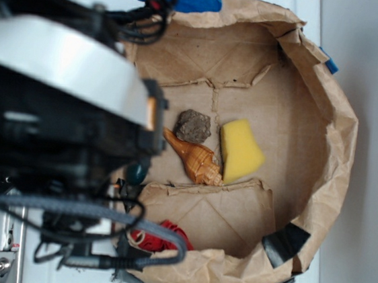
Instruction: Grab the rock.
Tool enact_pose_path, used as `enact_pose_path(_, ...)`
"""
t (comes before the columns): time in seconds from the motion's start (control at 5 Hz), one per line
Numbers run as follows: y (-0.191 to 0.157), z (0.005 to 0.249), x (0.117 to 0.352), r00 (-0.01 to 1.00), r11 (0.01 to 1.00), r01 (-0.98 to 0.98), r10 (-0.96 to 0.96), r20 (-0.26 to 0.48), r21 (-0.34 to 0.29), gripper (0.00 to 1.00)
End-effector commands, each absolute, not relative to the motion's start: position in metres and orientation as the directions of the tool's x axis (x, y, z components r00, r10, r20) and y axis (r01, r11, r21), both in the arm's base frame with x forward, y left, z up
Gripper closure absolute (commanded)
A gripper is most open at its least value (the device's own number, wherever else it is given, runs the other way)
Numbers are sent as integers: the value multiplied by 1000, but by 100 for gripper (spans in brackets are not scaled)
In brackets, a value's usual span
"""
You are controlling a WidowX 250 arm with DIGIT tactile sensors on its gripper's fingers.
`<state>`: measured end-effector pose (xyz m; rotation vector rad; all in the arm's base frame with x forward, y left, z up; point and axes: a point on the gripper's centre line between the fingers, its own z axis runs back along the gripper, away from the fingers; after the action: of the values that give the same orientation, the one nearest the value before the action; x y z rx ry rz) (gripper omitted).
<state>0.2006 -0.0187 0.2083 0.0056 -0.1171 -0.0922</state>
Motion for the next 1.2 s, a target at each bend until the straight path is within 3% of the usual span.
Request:
enact_pose_path(0.0,-28,207,219,868,873,487,-482,117,-18,0)
enact_pose_path(0.6,-28,207,219,868,873,487,-482,117,-18,0)
enact_pose_path(1.0,-14,174,253,860,864,500,-503,90,52,0)
